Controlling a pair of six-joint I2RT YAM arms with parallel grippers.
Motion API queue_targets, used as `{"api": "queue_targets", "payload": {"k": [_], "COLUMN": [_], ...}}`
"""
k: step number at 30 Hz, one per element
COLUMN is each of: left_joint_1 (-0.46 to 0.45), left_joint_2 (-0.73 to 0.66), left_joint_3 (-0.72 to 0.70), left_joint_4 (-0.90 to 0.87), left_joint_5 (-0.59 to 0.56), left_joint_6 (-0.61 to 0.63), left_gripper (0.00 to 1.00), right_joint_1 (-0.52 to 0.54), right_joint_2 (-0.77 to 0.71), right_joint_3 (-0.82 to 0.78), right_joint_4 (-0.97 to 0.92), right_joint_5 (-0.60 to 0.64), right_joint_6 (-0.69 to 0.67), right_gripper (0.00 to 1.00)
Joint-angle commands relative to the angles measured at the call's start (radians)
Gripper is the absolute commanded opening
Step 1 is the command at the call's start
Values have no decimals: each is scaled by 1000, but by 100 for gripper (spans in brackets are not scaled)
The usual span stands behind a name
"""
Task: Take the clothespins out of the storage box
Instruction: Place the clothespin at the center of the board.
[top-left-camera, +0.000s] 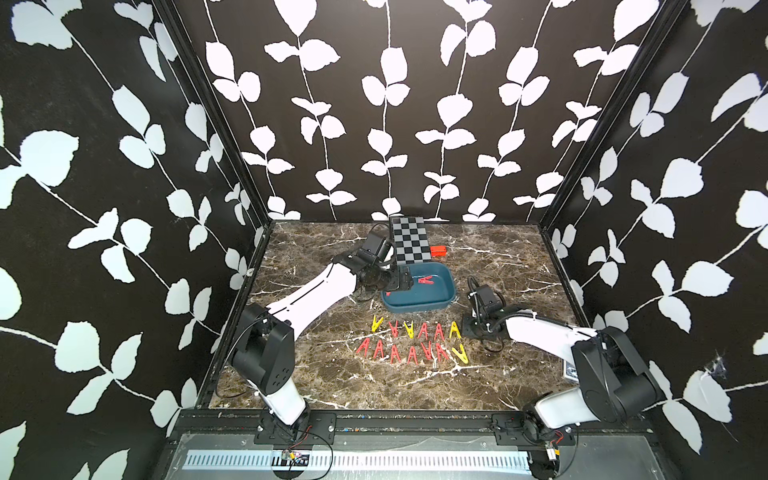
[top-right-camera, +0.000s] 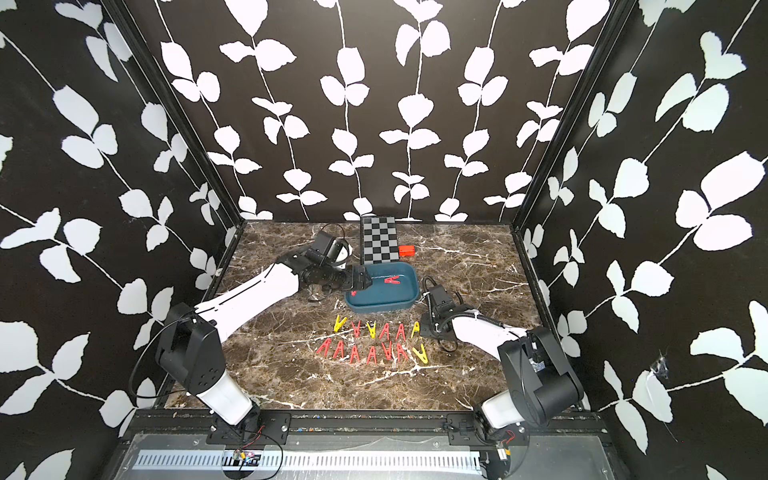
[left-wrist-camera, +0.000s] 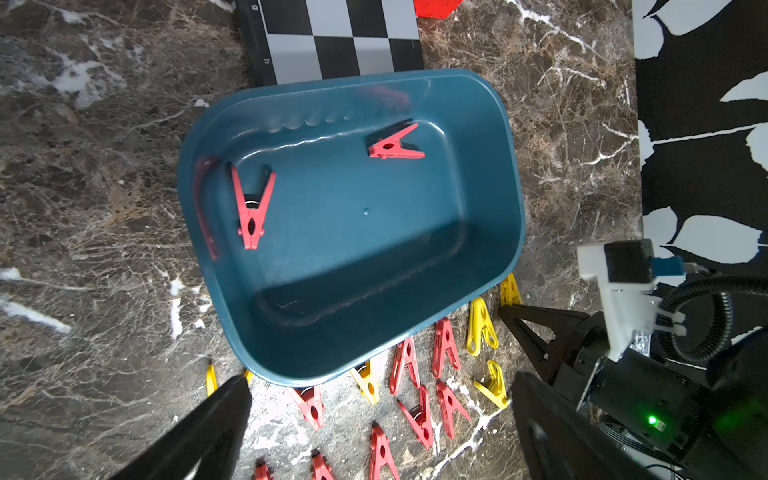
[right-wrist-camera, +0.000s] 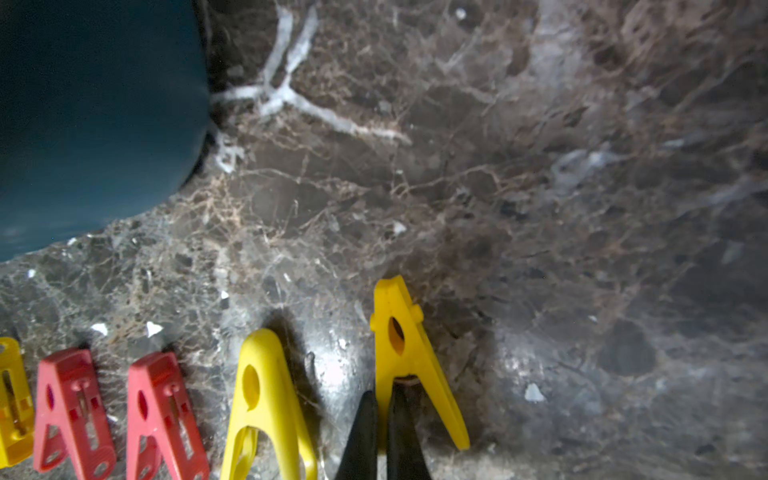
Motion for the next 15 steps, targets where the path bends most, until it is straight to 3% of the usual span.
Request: {"api": "queue_targets", "payload": {"k": [1, 8, 15], "left_joint_1": [-4, -4, -4], "left_joint_2": [4, 22, 61], "left_joint_3": [28, 48, 88], "left_joint_4": [-22, -39, -81], "left_joint_5": [-13, -30, -64], "left_joint_6": [14, 28, 63], "left_gripper": [99, 97, 84], "right_joint_1": [-6, -6, -6], "right_joint_2": [0, -59, -151], "right_joint_3": [-8, 18, 63], "right_joint_4": [-4, -53, -92], "right_joint_5": [-4, -3, -14], "right_joint_6": [17, 11, -8], "right_gripper": [7, 28, 45]}}
